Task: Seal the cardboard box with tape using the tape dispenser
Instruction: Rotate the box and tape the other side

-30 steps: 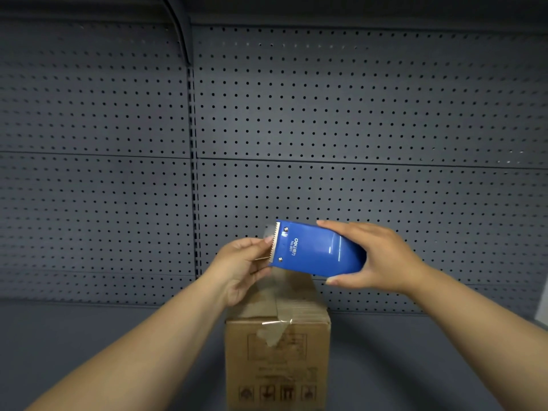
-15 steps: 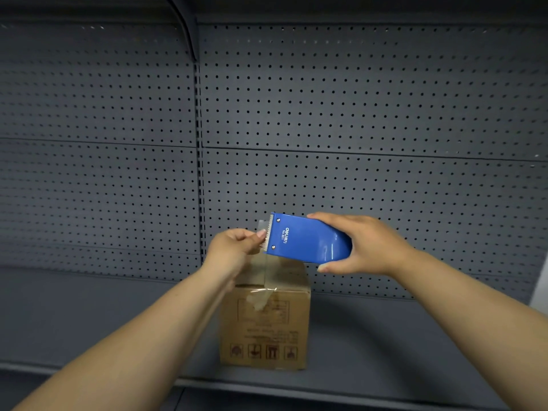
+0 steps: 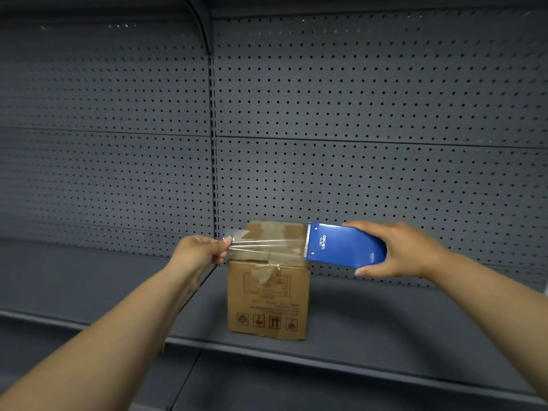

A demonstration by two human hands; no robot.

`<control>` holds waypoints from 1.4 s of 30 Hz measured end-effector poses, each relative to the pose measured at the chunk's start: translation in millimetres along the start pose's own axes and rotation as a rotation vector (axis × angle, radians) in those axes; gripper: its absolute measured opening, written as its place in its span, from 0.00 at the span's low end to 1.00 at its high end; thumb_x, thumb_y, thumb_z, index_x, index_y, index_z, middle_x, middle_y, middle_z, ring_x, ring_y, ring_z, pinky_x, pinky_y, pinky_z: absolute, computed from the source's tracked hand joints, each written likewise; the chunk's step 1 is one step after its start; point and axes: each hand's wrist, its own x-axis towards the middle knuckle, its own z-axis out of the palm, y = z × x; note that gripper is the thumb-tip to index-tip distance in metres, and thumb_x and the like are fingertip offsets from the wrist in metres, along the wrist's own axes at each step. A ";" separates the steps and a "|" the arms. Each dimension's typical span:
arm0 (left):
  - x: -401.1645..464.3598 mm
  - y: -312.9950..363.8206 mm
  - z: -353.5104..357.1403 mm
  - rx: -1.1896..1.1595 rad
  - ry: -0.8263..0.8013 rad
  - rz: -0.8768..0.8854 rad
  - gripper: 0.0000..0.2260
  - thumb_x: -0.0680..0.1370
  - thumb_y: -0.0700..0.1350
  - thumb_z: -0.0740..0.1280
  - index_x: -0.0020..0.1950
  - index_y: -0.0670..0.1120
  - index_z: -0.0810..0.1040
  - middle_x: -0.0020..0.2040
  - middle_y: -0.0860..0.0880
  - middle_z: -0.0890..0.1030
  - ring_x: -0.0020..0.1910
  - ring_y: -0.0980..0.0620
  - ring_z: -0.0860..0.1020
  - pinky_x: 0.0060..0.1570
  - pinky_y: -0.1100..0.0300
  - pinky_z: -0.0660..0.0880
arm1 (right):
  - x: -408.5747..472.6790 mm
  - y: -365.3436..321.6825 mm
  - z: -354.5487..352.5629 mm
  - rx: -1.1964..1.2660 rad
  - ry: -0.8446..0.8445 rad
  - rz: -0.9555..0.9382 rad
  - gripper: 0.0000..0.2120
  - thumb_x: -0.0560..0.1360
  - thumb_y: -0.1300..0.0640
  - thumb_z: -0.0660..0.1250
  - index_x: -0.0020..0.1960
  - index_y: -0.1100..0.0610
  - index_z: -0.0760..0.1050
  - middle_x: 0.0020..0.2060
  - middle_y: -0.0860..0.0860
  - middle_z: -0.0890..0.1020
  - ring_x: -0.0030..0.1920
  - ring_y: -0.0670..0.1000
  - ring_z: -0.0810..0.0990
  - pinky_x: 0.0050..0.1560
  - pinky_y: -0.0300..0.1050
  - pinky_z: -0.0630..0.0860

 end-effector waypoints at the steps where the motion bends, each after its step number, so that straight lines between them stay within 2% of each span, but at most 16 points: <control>1: -1.2 -1.8 0.9 0.001 -0.007 -0.016 0.12 0.74 0.42 0.69 0.31 0.40 0.74 0.25 0.48 0.75 0.22 0.58 0.71 0.28 0.70 0.70 | -2.5 0.4 1.4 0.002 -0.006 0.005 0.36 0.60 0.38 0.72 0.63 0.31 0.59 0.52 0.38 0.78 0.48 0.46 0.76 0.45 0.43 0.73; 2: -1.6 -4.2 1.5 0.006 -0.011 -0.032 0.12 0.74 0.42 0.69 0.31 0.40 0.74 0.25 0.49 0.74 0.20 0.59 0.70 0.24 0.71 0.68 | -5.2 0.2 2.4 -0.001 -0.012 0.007 0.36 0.60 0.39 0.73 0.63 0.32 0.60 0.51 0.38 0.78 0.48 0.45 0.76 0.45 0.42 0.73; 3: -1.8 -6.5 2.2 0.019 -0.016 -0.047 0.12 0.74 0.43 0.69 0.32 0.40 0.75 0.25 0.49 0.75 0.20 0.58 0.70 0.25 0.70 0.68 | -8.1 0.1 3.6 -0.005 -0.017 0.010 0.36 0.61 0.40 0.73 0.64 0.32 0.60 0.51 0.37 0.77 0.48 0.45 0.75 0.44 0.40 0.72; 6: 0.8 -13.9 3.9 0.051 -0.026 -0.076 0.12 0.73 0.44 0.69 0.31 0.41 0.75 0.28 0.47 0.75 0.24 0.55 0.70 0.31 0.65 0.66 | -14.7 -1.5 6.5 -0.016 -0.025 0.009 0.36 0.62 0.41 0.74 0.65 0.33 0.61 0.50 0.35 0.75 0.48 0.43 0.74 0.41 0.32 0.66; 9: 4.1 -20.0 3.4 0.030 -0.022 -0.101 0.11 0.73 0.44 0.70 0.33 0.40 0.76 0.29 0.45 0.76 0.28 0.52 0.71 0.35 0.63 0.68 | -14.0 -3.3 6.8 -0.015 -0.027 0.000 0.35 0.62 0.42 0.74 0.65 0.35 0.62 0.50 0.34 0.74 0.48 0.43 0.73 0.42 0.35 0.67; 15: 11.9 -25.2 -3.2 0.051 -0.034 -0.135 0.11 0.73 0.45 0.70 0.35 0.40 0.76 0.30 0.46 0.75 0.28 0.53 0.71 0.29 0.64 0.66 | -4.9 -4.8 10.5 0.005 -0.057 0.001 0.34 0.62 0.41 0.73 0.64 0.33 0.62 0.52 0.38 0.77 0.48 0.45 0.75 0.44 0.41 0.71; 19: 18.7 -35.1 -6.3 0.041 -0.081 -0.197 0.09 0.73 0.45 0.71 0.38 0.40 0.78 0.31 0.47 0.77 0.29 0.52 0.72 0.32 0.62 0.67 | 0.3 -1.8 11.7 0.046 -0.076 0.000 0.34 0.60 0.40 0.73 0.61 0.30 0.60 0.53 0.36 0.78 0.50 0.45 0.77 0.50 0.47 0.76; 26: 23.6 -43.0 -6.7 -0.038 -0.131 -0.338 0.08 0.74 0.45 0.69 0.35 0.43 0.79 0.21 0.53 0.77 0.31 0.53 0.73 0.35 0.63 0.66 | 8.8 1.4 14.7 0.057 -0.099 -0.012 0.36 0.56 0.34 0.68 0.62 0.30 0.59 0.55 0.35 0.77 0.51 0.43 0.77 0.51 0.47 0.76; 29: 23.1 -44.3 -4.2 -0.070 -0.155 -0.386 0.09 0.74 0.46 0.69 0.36 0.45 0.78 0.21 0.54 0.76 0.33 0.53 0.73 0.37 0.63 0.67 | 9.3 4.3 17.7 0.073 -0.117 -0.015 0.36 0.59 0.37 0.71 0.63 0.32 0.60 0.56 0.37 0.77 0.51 0.43 0.76 0.52 0.44 0.75; 33: 25.4 -48.9 -7.2 0.072 -0.158 -0.269 0.13 0.73 0.52 0.69 0.39 0.42 0.78 0.27 0.50 0.73 0.31 0.52 0.70 0.34 0.61 0.64 | 9.4 7.4 21.9 0.102 -0.116 -0.015 0.37 0.61 0.41 0.74 0.65 0.35 0.61 0.59 0.38 0.76 0.54 0.43 0.76 0.56 0.44 0.74; 35: 26.4 -52.2 -8.4 0.140 -0.145 -0.187 0.15 0.73 0.53 0.69 0.39 0.41 0.77 0.27 0.49 0.71 0.30 0.52 0.69 0.33 0.60 0.65 | 9.5 8.0 23.5 0.113 -0.112 -0.013 0.37 0.61 0.41 0.75 0.65 0.35 0.62 0.59 0.38 0.76 0.55 0.43 0.76 0.56 0.44 0.74; 38: 23.8 -51.2 -6.6 0.148 -0.136 -0.117 0.17 0.73 0.52 0.68 0.34 0.40 0.75 0.28 0.47 0.71 0.30 0.51 0.69 0.37 0.61 0.71 | 8.7 7.8 25.8 0.148 -0.113 0.000 0.36 0.59 0.38 0.73 0.64 0.33 0.61 0.58 0.37 0.76 0.55 0.43 0.76 0.57 0.46 0.75; 40: 21.4 -49.2 -6.6 0.200 -0.117 -0.096 0.19 0.73 0.53 0.68 0.29 0.42 0.73 0.28 0.47 0.71 0.30 0.51 0.69 0.35 0.62 0.70 | 9.0 7.4 27.2 0.160 -0.109 0.006 0.37 0.57 0.36 0.71 0.63 0.32 0.60 0.58 0.36 0.76 0.56 0.43 0.76 0.57 0.47 0.75; 42: 21.7 -52.7 -14.6 0.366 -0.070 -0.084 0.23 0.72 0.57 0.67 0.25 0.44 0.68 0.25 0.49 0.70 0.27 0.51 0.68 0.32 0.60 0.65 | 9.2 7.6 27.5 0.168 -0.109 0.011 0.37 0.57 0.36 0.71 0.64 0.33 0.61 0.58 0.36 0.76 0.56 0.43 0.76 0.57 0.47 0.75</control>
